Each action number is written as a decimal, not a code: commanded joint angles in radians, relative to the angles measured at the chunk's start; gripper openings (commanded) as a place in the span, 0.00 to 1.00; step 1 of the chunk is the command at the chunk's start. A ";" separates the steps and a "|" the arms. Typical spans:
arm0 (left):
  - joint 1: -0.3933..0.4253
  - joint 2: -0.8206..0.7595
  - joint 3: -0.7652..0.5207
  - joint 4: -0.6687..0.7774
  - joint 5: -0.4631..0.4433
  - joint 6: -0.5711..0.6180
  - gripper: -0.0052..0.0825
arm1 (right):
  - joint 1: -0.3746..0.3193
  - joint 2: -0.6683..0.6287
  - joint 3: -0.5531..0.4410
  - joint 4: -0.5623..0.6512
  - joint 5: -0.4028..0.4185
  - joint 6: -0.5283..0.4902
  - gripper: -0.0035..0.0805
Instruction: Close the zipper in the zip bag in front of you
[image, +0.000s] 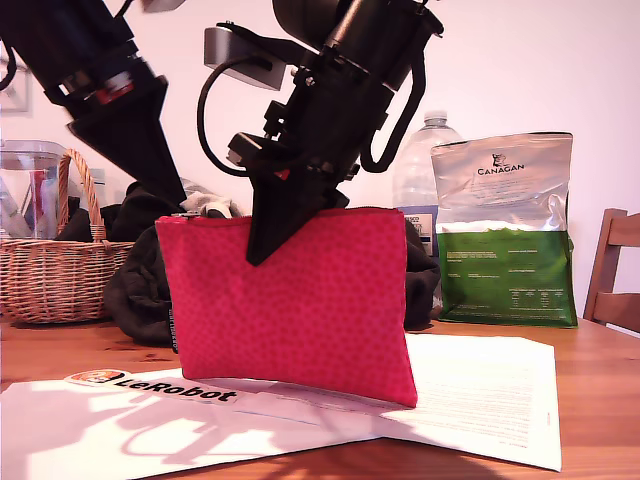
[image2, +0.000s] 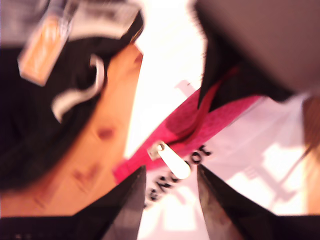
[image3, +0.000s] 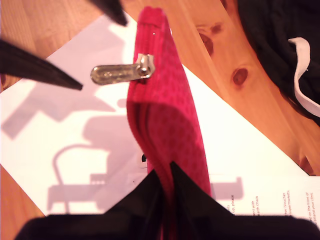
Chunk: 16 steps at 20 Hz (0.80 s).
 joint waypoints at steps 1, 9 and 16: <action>0.019 -0.008 0.002 0.009 0.003 0.193 0.39 | -0.003 0.004 0.000 0.008 -0.003 -0.032 0.03; 0.168 -0.008 0.002 0.035 0.215 0.389 0.39 | -0.024 0.004 0.000 0.000 -0.039 -0.136 0.03; 0.175 0.066 0.002 0.073 0.270 0.639 0.45 | -0.042 0.004 0.000 0.001 -0.118 -0.186 0.03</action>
